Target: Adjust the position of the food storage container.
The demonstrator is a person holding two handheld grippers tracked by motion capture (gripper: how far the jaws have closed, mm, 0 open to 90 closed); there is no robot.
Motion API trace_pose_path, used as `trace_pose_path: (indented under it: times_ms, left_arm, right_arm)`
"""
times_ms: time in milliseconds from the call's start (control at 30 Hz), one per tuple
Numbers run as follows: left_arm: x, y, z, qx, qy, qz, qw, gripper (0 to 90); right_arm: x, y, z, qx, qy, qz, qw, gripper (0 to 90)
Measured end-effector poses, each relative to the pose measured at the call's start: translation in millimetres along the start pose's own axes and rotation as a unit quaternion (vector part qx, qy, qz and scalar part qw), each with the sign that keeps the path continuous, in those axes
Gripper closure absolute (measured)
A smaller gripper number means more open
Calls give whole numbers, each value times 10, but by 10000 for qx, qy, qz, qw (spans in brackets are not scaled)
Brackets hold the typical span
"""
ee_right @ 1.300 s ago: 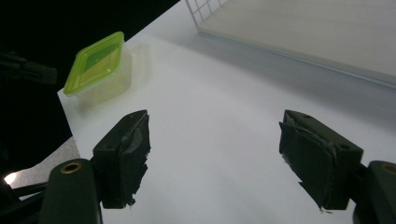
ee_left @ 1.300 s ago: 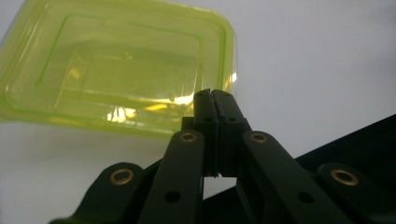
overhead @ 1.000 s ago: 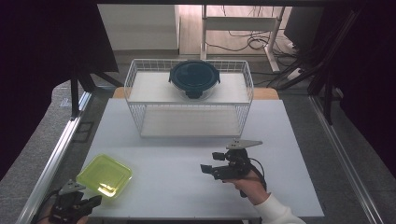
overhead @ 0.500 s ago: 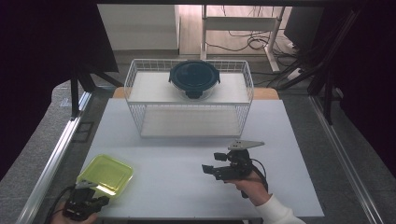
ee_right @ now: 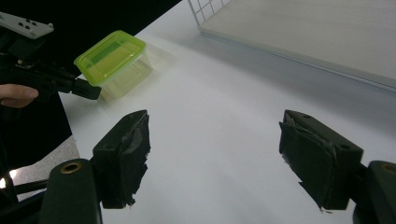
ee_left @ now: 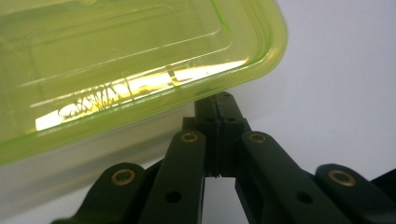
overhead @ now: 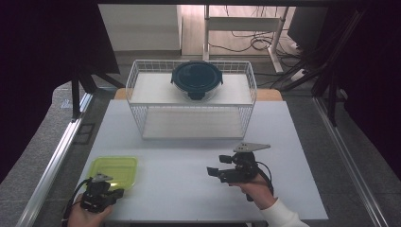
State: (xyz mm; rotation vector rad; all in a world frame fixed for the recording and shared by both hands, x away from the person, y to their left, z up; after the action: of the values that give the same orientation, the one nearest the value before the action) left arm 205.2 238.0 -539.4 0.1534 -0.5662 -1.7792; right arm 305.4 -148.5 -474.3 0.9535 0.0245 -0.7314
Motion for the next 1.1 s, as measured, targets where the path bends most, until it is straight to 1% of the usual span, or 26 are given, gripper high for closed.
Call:
trace_pose_path:
  times_ms: [233, 433, 467, 500, 533, 567, 600, 700, 733, 767, 800, 833, 867, 900, 933, 1000, 1033, 1067, 1100]
  left_arm:
    - [18, 48, -18, 46, -68, -15, 10000, 898]
    - [63, 69, -17, 41, -44, -123, 9999, 899]
    - [70, 59, 8, 78, -44, -127, 9999, 899]
    - [75, 42, 70, 158, -70, -123, 9998, 899]
    - [75, 42, 70, 158, -70, -123, 9998, 899]
    - [79, 30, 187, 317, -123, -125, 9993, 899]
    - [77, 34, 271, 424, -118, -121, 9990, 899]
    - [46, 72, 443, 668, -31, -96, 9977, 899]
    - [46, 72, 443, 668, -31, -96, 9977, 899]
    - [17, 91, 497, 743, 13, -76, 9972, 899]
    - [-64, 134, 588, 872, 86, 20, 9962, 899]
    - [-112, 157, 624, 921, 111, 74, 9957, 899]
    - [-112, 157, 624, 921, 111, 74, 9957, 899]
    - [-165, 180, 651, 960, 159, 129, 9952, 899]
    - [-283, 226, 678, 985, 261, 273, 9944, 899]
    - [-409, 269, 681, 955, 382, 397, 9939, 899]
    - [-409, 269, 681, 955, 382, 397, 9939, 899]
    - [-542, 306, 667, 875, 524, 526, 9934, 898]
    - [-542, 306, 667, 875, 524, 526, 9934, 899]
  right_arm:
    - [39, -14, 9, 9, -77, -77, 9999, 242]
    - [42, -17, 20, 3, -117, -90, 9999, 243]
    - [41, -18, 19, 10, -119, -85, 9999, 243]
    - [41, -19, 20, 10, -123, -66, 9999, 243]
    - [41, -19, 20, 10, -123, -66, 9999, 243]
    - [45, -20, 21, 0, -132, -73, 9999, 243]
    - [51, -20, 22, -3, -136, -70, 9999, 243]
    - [63, -21, 19, -4, -161, -105, 9998, 243]
    - [65, -22, 18, -5, -161, -104, 9998, 243]
    - [65, -22, 18, -5, -161, -104, 9998, 243]
    - [62, -20, 18, -3, -160, -94, 9998, 243]
    - [59, -19, 17, -4, -156, -85, 9998, 243]
    - [57, -19, 16, -8, -156, -73, 9999, 243]
    - [57, -19, 16, -8, -156, -73, 9999, 243]
    - [58, -20, 11, -18, -161, -65, 9998, 243]
    - [62, -23, 4, -28, -158, -83, 9998, 243]
    - [62, -23, 4, -28, -158, -83, 9998, 243]
    - [66, -28, 1, -46, -161, -84, 9998, 244]
    - [66, -28, 1, -46, -161, -84, 9998, 244]
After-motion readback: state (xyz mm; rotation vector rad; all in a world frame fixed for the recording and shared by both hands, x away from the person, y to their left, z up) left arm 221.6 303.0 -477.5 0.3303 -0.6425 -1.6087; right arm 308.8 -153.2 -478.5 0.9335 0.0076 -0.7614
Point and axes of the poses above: each handheld gripper's, and its own axes: z roughly backward along the jaws, y roughly out of its top, x roughly to its right, the point moved 3 cm from there along -z, roughly forward along the jaws, and after that the axes turned 5 degrees about -x, right-handed, at the moved point
